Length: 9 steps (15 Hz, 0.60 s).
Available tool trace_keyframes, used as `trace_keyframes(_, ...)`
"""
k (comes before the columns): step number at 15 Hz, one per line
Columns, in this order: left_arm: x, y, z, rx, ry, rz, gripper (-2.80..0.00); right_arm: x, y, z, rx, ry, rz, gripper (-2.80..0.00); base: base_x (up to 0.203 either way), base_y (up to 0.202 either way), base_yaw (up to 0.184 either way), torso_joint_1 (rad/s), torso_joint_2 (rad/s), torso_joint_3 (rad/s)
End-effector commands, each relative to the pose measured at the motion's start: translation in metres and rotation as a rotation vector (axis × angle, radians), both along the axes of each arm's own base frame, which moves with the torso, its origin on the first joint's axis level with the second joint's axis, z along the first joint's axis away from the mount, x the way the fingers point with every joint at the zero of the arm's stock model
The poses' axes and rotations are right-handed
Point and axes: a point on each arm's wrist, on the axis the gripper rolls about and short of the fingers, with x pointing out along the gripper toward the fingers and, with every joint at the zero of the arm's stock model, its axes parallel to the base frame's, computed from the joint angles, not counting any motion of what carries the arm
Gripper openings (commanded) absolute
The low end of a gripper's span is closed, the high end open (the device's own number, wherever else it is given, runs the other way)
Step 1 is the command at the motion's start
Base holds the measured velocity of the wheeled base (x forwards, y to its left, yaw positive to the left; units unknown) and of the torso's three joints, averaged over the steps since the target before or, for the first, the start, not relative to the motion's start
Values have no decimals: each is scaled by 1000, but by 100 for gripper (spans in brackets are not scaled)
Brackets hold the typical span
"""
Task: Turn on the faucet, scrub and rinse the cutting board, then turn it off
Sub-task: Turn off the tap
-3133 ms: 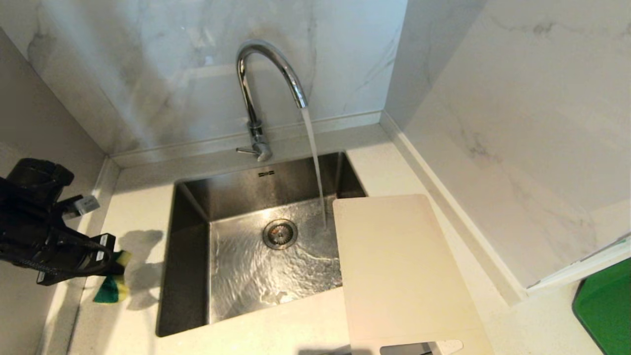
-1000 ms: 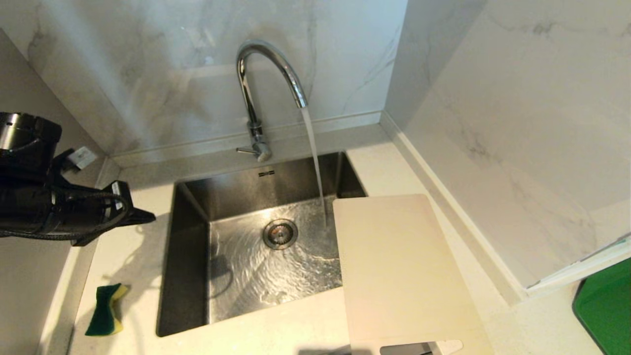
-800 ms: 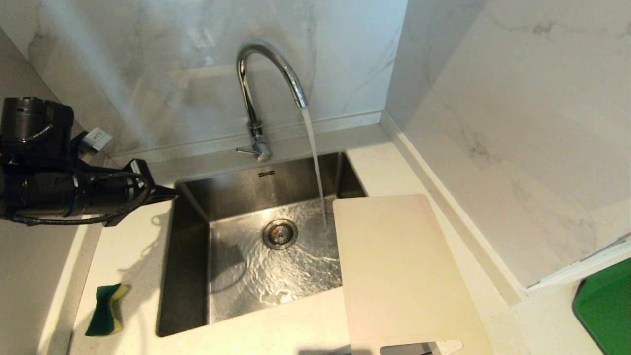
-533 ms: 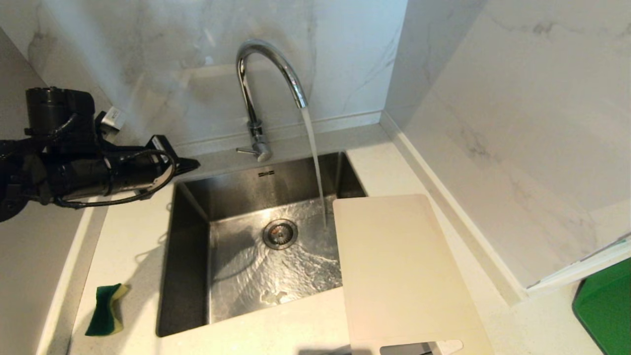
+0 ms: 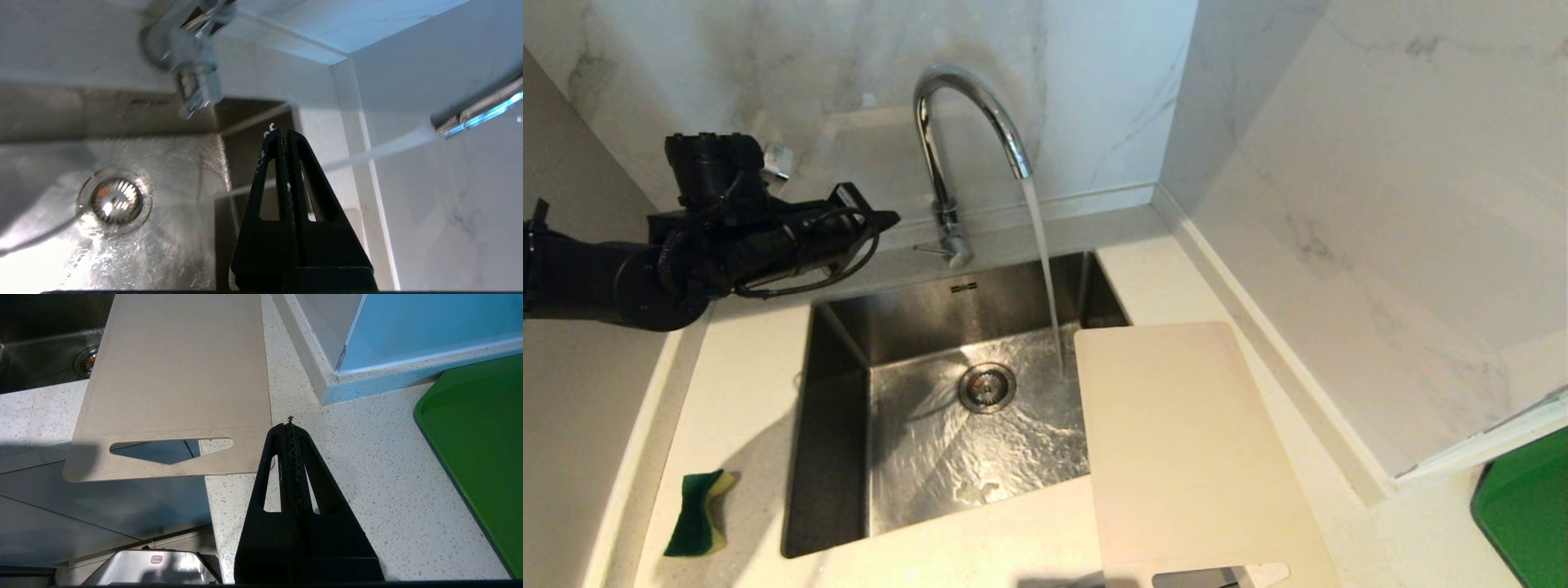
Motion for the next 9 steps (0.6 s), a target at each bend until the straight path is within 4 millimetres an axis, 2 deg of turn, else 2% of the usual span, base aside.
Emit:
trace_keyframes(1, 20, -19, -19, 7, 10, -34, -280, 0, 0, 0, 0, 2, 1, -280, 0, 0, 0, 0, 0, 0)
trace_keyframes(4, 32, -37, -34, 13, -52, -63, -280, 0, 0, 0, -1, 2, 1, -280, 0, 0, 0, 0, 0, 0)
trace_keyframes(7, 46, -43, -48, 30, -177, -68, -280, 0, 0, 0, 0, 2, 1, -280, 0, 0, 0, 0, 0, 0)
trace_keyframes(9, 49, -45, -57, 39, -166, -75, -280, 0, 0, 0, 0, 2, 1, -280, 0, 0, 0, 0, 0, 0)
